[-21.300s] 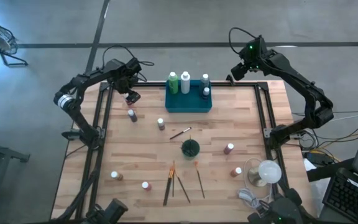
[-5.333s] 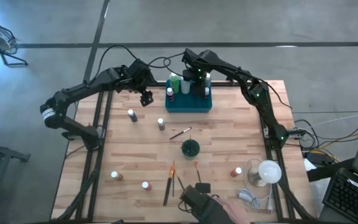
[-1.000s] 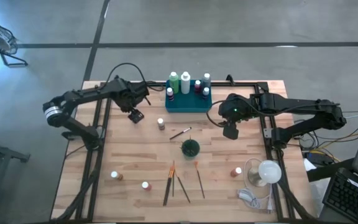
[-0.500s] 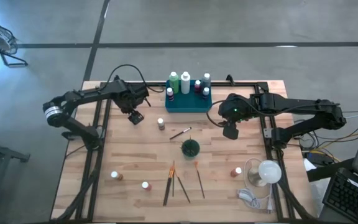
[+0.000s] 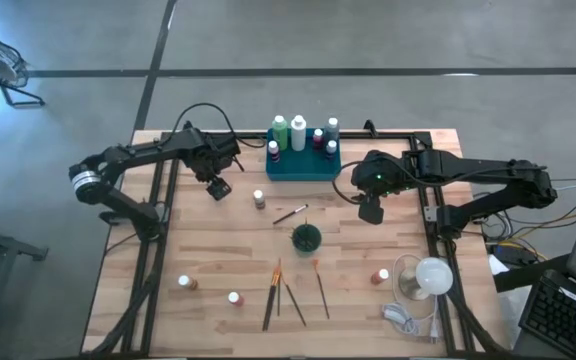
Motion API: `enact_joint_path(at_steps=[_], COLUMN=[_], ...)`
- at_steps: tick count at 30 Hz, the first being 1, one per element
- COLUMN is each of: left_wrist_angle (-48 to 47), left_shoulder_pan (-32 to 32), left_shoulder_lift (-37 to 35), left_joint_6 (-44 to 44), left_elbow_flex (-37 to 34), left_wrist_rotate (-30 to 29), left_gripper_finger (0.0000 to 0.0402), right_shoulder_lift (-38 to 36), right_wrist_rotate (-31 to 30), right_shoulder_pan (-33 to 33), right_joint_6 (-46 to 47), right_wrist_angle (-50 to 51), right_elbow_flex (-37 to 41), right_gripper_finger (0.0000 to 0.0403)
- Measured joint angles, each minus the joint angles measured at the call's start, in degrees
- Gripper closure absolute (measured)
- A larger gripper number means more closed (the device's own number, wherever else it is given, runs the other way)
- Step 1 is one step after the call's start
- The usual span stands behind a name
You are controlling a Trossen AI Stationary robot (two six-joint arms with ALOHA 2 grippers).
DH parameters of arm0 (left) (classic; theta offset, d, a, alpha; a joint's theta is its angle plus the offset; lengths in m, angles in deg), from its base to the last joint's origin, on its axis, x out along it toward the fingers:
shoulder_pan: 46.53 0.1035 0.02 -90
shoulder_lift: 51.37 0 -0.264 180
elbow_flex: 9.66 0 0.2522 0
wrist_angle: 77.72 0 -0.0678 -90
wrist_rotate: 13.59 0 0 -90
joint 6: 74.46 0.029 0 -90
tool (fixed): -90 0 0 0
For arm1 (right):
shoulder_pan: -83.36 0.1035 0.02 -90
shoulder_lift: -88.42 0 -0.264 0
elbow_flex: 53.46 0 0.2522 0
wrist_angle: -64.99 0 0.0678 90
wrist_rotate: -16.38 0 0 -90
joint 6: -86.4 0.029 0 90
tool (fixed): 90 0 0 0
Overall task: Pick & Place Paint Supplies
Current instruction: Put the black blue paint bottle into the blue bin
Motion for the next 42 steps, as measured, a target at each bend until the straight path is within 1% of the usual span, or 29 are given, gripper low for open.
enact_joint_path(at_steps=[5, 9, 18, 25, 32, 42], left_wrist_angle=[0.0, 0.0, 0.8, 1.0, 1.1, 1.7], left_shoulder_pan=[0.0, 0.0, 0.0, 0.0, 0.0, 0.0], left_shoulder_lift=[0.0, 0.0, 0.0, 0.0, 0.0, 0.0], left_joint_6=[1.0, 1.5, 2.3, 2.5, 3.2, 4.1], left_elbow_flex=[0.0, 0.0, 0.0, 0.0, -1.6, -1.9], left_wrist_rotate=[-0.1, -1.8, -2.3, -2.2, -2.2, -2.2], left_gripper_finger=[0.0143, 0.0145, 0.0189, 0.021, 0.0214, 0.0216], right_shoulder_lift=[0.0, 0.0, 0.0, 0.0, 0.0, 0.0], right_wrist_rotate=[0.0, 0.0, 0.0, 0.0, 0.0, -0.2], right_shoulder_pan=[0.0, 0.0, 0.0, 0.0, 0.0, 0.0], right_joint_6=[0.0, 0.0, -0.1, -0.1, 0.0, -0.2], right_wrist_angle=[0.0, 0.0, 0.0, 0.0, 0.0, -0.1], right_elbow_flex=[0.0, 0.0, 0.0, 0.0, 0.1, 0.2], right_gripper_finger=[0.0218, 0.0222, 0.023, 0.0216, 0.0212, 0.0234])
